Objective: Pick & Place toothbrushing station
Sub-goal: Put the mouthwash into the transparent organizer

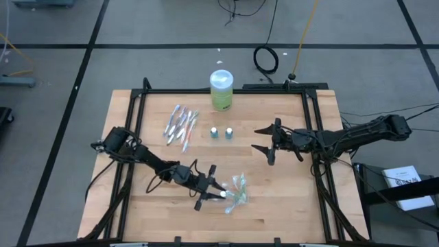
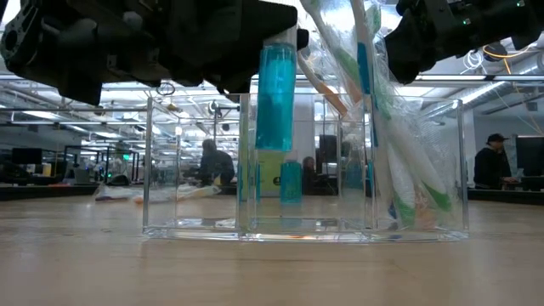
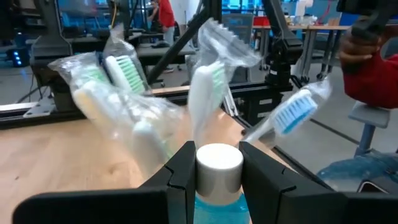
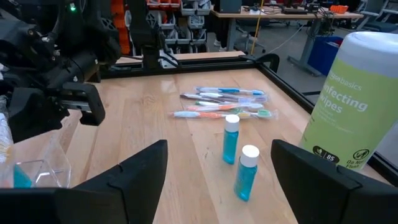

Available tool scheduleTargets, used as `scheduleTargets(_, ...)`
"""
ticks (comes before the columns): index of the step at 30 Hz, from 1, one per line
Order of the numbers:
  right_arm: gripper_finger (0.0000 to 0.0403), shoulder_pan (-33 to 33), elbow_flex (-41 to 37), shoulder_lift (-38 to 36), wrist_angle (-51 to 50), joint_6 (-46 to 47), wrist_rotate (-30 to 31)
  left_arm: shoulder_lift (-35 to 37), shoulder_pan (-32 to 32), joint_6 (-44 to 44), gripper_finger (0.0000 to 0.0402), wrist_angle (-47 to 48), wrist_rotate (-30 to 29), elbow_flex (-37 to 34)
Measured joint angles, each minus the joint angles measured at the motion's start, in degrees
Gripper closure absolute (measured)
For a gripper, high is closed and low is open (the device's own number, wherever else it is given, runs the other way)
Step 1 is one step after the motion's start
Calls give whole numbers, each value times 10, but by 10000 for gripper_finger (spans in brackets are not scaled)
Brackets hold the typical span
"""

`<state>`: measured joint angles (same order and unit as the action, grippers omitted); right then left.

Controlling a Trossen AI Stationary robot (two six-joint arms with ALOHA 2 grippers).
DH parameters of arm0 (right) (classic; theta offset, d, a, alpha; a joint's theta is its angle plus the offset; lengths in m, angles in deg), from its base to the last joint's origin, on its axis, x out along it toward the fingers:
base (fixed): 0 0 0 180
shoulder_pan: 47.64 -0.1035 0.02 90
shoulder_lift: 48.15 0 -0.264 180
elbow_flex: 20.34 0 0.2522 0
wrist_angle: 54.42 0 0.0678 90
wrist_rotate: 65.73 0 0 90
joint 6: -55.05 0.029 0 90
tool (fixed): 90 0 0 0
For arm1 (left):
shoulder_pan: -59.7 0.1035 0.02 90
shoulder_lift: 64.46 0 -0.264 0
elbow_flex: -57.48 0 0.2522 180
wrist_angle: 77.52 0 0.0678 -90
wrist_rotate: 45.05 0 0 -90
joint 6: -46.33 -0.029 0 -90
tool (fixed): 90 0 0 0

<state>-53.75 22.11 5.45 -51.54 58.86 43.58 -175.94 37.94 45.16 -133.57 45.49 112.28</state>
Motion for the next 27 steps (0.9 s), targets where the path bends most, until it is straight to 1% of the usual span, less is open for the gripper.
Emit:
scheduleTargets(3, 124, 0, 0, 0, 0, 0, 0, -12, 3, 2, 311, 4, 0, 0)
scheduleTargets(8, 124, 0, 0, 0, 6, -2, 0, -37, 7, 12, 311, -22, 1, 0)
scheduleTargets(17, 124, 0, 0, 0, 15, -8, 0, -69, 24, 30, 311, -65, 30, 0)
scheduleTargets(23, 124, 0, 0, 0, 19, -15, -1, -74, 27, 32, 311, -76, 44, 1)
scheduleTargets(27, 124, 0, 0, 0, 19, -15, -1, -74, 30, 57, 297, -74, 41, 0)
